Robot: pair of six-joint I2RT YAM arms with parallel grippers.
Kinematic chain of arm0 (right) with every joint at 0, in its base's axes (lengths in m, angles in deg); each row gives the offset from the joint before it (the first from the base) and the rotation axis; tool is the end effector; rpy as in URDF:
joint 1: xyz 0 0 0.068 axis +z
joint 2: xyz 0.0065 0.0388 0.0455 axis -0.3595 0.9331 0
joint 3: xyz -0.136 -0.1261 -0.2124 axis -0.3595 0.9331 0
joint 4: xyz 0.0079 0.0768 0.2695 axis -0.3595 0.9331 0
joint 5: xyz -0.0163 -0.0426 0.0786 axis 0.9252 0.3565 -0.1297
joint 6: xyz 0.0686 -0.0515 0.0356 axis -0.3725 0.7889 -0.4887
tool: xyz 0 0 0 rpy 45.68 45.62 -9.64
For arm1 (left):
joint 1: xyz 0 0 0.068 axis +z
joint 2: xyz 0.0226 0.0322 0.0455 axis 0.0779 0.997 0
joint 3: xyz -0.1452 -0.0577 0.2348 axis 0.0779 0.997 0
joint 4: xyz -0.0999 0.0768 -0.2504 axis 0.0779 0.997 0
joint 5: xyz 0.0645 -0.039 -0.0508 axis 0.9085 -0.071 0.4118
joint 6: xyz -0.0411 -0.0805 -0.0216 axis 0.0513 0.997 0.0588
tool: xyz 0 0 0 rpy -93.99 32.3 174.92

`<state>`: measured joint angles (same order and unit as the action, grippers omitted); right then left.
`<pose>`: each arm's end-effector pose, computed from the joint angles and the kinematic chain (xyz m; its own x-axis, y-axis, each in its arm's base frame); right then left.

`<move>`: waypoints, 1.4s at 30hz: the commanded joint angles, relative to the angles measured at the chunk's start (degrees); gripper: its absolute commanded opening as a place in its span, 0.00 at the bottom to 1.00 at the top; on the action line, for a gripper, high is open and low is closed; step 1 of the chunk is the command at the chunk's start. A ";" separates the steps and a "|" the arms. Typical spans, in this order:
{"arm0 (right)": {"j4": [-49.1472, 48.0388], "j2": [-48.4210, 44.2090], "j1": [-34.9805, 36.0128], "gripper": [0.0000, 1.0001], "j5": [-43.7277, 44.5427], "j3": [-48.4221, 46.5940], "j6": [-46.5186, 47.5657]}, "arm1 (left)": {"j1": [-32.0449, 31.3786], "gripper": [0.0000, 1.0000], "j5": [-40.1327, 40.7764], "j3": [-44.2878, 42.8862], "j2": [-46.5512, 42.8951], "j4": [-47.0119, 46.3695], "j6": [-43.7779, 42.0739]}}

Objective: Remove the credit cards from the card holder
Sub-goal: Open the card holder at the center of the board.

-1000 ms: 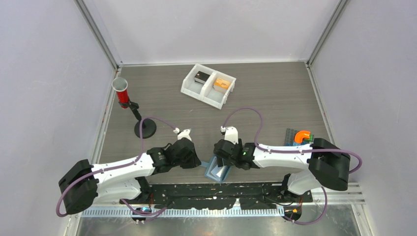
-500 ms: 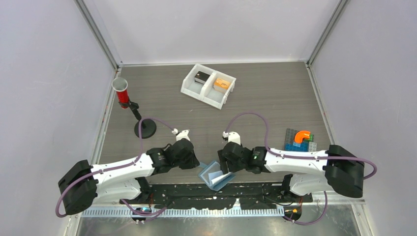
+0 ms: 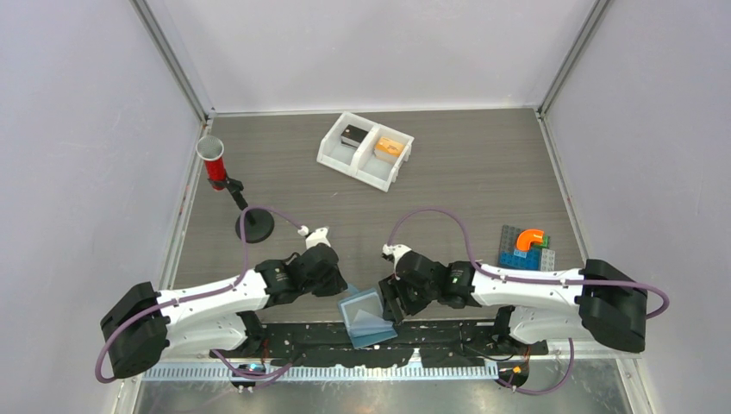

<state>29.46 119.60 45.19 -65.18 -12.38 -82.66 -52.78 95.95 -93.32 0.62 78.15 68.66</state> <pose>0.0982 0.2404 0.1275 -0.8136 -0.3876 -0.4334 -0.5590 0.7264 0.3997 0.1392 -0.1905 0.1343 -0.8796 -0.2212 -0.4212 0.0112 0.8755 -0.4831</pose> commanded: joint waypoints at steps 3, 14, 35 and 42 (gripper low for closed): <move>-5.40 -0.89 0.18 0.68 -5.99 1.79 -4.00 | 0.13 0.00 2.74 -0.35 0.33 -0.15 0.94; -21.90 1.09 0.25 0.68 -8.54 10.72 -22.04 | 0.17 0.00 3.19 -1.27 -0.57 1.81 0.41; -35.26 -5.33 1.43 0.53 -4.55 19.48 -40.73 | 0.13 0.00 4.00 -0.77 -1.60 1.97 1.43; -38.06 -2.04 2.76 0.56 -5.48 17.13 -42.09 | 0.13 0.00 3.80 -0.58 -1.61 1.73 1.57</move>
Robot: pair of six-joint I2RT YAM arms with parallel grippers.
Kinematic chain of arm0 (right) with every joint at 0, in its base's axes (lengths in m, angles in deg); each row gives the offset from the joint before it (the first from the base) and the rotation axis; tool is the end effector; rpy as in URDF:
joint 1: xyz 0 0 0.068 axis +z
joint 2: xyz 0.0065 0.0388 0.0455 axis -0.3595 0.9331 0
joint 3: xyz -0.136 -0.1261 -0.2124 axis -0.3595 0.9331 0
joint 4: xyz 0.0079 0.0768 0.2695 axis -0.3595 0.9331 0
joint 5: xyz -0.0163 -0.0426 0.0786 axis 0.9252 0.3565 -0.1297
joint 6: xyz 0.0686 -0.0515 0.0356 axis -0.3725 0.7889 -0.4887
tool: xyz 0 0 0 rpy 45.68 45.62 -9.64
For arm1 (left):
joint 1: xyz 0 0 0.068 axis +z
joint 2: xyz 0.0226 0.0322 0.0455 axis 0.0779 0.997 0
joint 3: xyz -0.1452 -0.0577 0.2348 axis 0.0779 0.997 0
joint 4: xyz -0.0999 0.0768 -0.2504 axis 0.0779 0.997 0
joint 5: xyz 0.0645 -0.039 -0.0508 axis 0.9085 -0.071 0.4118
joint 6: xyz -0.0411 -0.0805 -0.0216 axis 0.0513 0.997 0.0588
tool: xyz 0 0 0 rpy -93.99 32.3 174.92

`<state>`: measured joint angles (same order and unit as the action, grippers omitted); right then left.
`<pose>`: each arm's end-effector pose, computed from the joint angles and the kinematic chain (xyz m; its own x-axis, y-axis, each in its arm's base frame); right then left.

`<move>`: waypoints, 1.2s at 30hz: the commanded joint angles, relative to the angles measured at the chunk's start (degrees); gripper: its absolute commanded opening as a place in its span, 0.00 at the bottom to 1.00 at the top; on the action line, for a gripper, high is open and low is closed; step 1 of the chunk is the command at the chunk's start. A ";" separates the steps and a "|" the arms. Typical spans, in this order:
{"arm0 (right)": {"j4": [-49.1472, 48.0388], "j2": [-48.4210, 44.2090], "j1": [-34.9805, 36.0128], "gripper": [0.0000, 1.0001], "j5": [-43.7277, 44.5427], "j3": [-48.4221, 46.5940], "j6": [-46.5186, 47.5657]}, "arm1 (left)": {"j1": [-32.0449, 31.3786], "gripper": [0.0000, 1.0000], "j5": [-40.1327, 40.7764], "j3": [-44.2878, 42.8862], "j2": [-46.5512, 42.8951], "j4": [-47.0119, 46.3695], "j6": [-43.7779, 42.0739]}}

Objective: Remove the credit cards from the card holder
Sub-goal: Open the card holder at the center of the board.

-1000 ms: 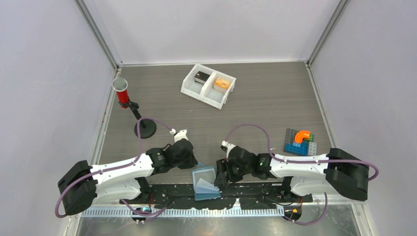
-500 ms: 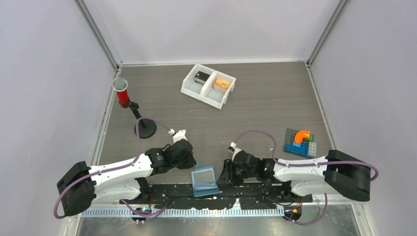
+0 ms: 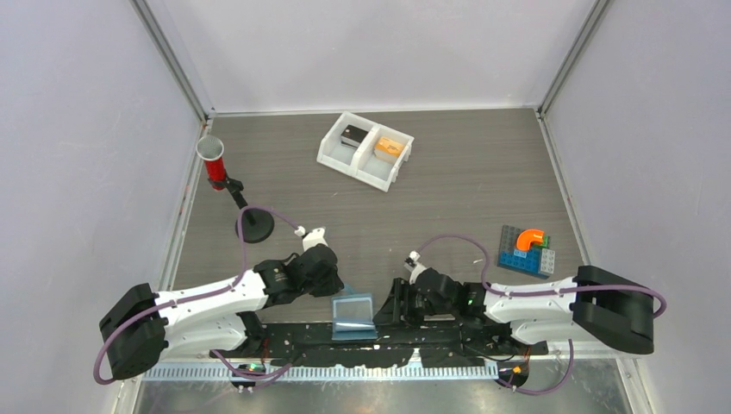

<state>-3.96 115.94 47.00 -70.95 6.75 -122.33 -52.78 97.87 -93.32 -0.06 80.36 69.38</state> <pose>0.0749 0.2268 0.0941 -0.9916 0.0904 -0.0928 -0.0221 0.5875 0.8089 0.1386 -0.1846 0.1335 -0.8715 -0.2347 -0.4305 -0.0144 0.8899 -0.4560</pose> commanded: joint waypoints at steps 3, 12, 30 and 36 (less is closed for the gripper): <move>-5.48 2.86 1.24 0.56 0.69 -2.28 -3.03 | 0.13 0.00 1.79 -0.57 -0.92 -0.43 1.01; 3.33 7.03 1.65 0.56 1.60 -9.98 12.60 | 0.13 0.00 1.82 -0.57 -1.34 -0.41 1.14; 7.01 15.44 2.06 0.53 -1.47 -17.80 27.85 | 0.17 0.00 2.14 -3.04 0.92 -1.61 -0.06; 10.26 17.73 2.15 0.53 -2.56 -17.34 28.26 | 1.00 0.00 3.98 -5.55 2.50 0.78 -0.49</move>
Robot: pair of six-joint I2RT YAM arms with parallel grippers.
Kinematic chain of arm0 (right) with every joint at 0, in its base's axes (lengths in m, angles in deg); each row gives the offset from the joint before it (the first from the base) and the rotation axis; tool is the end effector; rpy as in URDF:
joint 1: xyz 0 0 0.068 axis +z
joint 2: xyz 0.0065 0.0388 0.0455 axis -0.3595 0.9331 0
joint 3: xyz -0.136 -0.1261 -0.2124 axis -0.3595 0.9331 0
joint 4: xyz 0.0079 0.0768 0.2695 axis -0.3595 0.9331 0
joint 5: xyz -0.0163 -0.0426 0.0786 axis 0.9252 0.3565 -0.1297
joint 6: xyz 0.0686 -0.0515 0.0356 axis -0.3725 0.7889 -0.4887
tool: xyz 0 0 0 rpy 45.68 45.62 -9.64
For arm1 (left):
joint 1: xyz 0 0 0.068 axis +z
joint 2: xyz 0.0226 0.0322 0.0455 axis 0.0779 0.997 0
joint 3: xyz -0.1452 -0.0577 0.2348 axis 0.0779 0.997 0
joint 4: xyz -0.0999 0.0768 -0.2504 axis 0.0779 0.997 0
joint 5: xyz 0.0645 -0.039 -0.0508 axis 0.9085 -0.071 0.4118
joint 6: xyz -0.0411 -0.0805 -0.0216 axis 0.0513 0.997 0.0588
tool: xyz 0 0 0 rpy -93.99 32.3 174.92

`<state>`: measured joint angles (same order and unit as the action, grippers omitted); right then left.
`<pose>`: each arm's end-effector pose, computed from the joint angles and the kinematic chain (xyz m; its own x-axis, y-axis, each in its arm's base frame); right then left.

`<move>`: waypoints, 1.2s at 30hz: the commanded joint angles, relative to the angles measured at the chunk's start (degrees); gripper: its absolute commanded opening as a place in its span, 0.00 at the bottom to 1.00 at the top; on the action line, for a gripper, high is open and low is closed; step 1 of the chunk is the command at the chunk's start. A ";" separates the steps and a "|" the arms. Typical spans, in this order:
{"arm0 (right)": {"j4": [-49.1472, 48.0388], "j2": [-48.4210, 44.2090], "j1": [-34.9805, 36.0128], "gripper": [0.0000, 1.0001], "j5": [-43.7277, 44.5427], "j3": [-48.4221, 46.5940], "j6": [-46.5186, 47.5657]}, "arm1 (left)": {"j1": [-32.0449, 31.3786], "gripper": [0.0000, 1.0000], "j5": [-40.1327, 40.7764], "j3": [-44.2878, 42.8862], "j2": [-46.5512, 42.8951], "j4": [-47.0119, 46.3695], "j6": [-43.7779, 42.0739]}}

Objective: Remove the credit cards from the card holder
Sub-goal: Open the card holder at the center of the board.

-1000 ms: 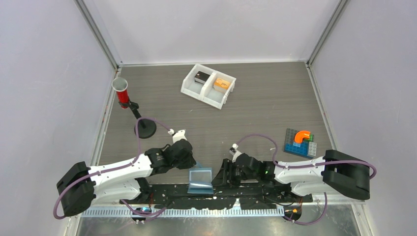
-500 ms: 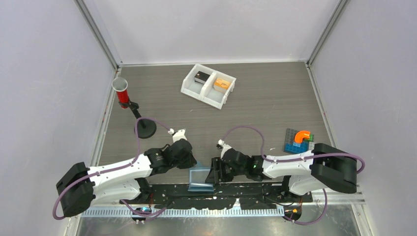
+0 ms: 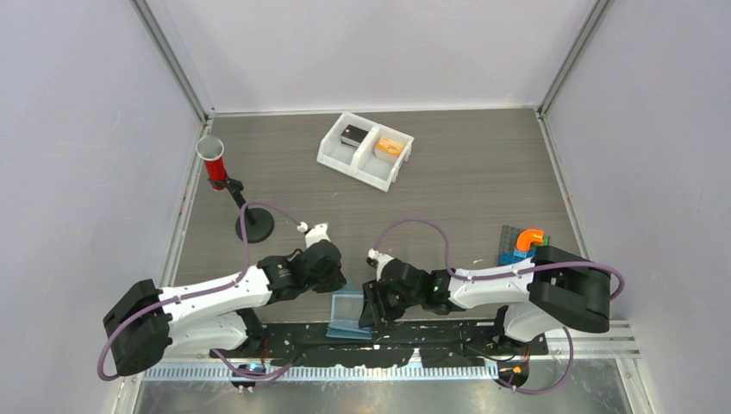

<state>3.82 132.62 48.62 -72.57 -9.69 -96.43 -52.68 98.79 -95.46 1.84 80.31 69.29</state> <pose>0.0874 0.2866 0.0996 -0.8978 -0.2685 -0.3491 -0.4379 0.6284 0.6429 0.1448 -0.1909 0.1398 -0.8629 -0.2422 -0.4435 -0.0172 0.8913 -0.4532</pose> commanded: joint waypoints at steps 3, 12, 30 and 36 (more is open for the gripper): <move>5.16 1.70 0.53 0.52 0.18 -1.09 2.87 | 2.02 0.00 2.79 -4.01 1.08 0.87 -0.89; 14.05 2.03 0.49 0.50 8.38 -5.70 5.70 | 6.27 0.00 0.50 -7.54 4.34 -0.09 -3.39; 22.81 8.63 -6.06 0.47 19.79 -11.14 17.97 | 13.59 0.00 -2.56 -5.49 4.83 -0.86 -5.32; 25.61 8.95 -8.35 0.46 19.89 -12.03 21.47 | 13.55 0.00 -2.40 -3.07 1.66 0.89 -3.85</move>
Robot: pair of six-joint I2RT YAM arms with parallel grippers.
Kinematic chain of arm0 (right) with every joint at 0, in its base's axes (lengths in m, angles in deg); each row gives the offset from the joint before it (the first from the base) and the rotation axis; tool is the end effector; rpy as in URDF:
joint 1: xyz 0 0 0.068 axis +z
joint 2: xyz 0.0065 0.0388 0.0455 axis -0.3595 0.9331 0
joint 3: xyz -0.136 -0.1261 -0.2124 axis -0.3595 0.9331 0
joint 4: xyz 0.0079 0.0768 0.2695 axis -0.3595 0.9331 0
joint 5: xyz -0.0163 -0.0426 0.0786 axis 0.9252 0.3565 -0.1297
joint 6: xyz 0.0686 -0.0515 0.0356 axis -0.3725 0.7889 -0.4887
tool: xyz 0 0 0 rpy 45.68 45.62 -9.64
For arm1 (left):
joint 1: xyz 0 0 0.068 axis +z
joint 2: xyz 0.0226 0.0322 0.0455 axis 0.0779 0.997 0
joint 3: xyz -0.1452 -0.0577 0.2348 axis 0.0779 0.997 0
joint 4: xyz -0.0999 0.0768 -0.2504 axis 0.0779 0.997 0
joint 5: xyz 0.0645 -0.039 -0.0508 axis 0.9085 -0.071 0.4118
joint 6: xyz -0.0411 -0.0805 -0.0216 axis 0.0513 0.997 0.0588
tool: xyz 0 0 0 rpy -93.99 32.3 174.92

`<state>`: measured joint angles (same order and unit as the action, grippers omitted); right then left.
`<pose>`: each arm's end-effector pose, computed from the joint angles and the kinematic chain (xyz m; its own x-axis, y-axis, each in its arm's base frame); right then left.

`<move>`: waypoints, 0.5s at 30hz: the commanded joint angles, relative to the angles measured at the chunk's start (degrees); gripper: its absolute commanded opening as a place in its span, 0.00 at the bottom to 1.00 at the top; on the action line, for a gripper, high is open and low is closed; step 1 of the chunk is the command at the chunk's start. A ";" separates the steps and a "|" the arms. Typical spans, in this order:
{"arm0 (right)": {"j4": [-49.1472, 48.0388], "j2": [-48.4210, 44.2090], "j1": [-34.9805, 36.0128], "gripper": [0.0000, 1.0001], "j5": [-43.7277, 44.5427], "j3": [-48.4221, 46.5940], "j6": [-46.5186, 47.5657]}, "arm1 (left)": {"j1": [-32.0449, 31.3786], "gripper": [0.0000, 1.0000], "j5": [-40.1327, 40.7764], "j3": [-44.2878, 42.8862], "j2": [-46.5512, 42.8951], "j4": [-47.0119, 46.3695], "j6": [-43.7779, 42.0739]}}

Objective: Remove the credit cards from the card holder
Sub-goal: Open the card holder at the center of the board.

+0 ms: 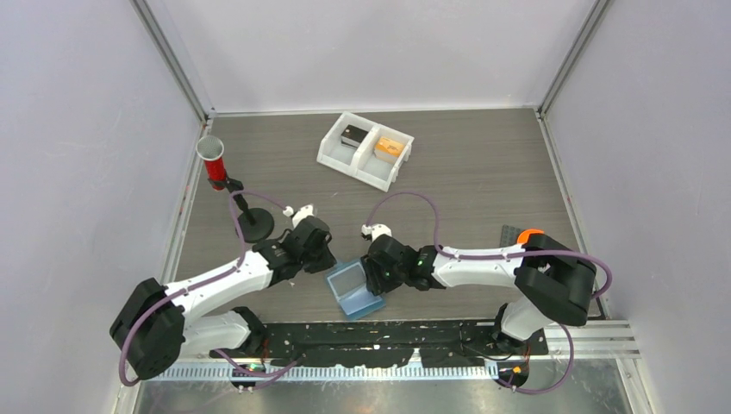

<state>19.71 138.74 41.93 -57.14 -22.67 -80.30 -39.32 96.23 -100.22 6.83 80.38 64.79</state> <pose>0.1543 0.2921 0.1108 -0.7887 -0.3231 -0.5230 -0.5231 0.7997 0.2947 0.1974 -0.1693 0.1483 -0.8216 -0.3541 -0.4468 -0.1483 0.8895 -0.4322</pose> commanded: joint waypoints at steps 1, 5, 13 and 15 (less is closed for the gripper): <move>9.93 3.07 -1.74 0.46 4.43 0.43 6.17 | 0.20 0.00 0.17 2.10 -4.19 1.15 0.76; 10.16 3.58 -1.83 0.44 3.63 -0.82 8.98 | 0.20 0.07 -0.01 2.95 -7.48 3.46 0.53; 9.38 3.09 -3.32 0.41 3.20 -2.89 17.62 | -0.25 0.39 -4.34 2.33 -12.66 7.50 -3.25; 9.72 3.73 -4.11 0.41 3.94 -4.03 19.76 | -0.93 0.42 -4.98 2.05 -12.60 7.61 -3.37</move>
<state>23.71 139.97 39.79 -56.57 -25.27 -67.62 -39.41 93.59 -97.36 -5.06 86.22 63.11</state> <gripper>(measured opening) 0.417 0.384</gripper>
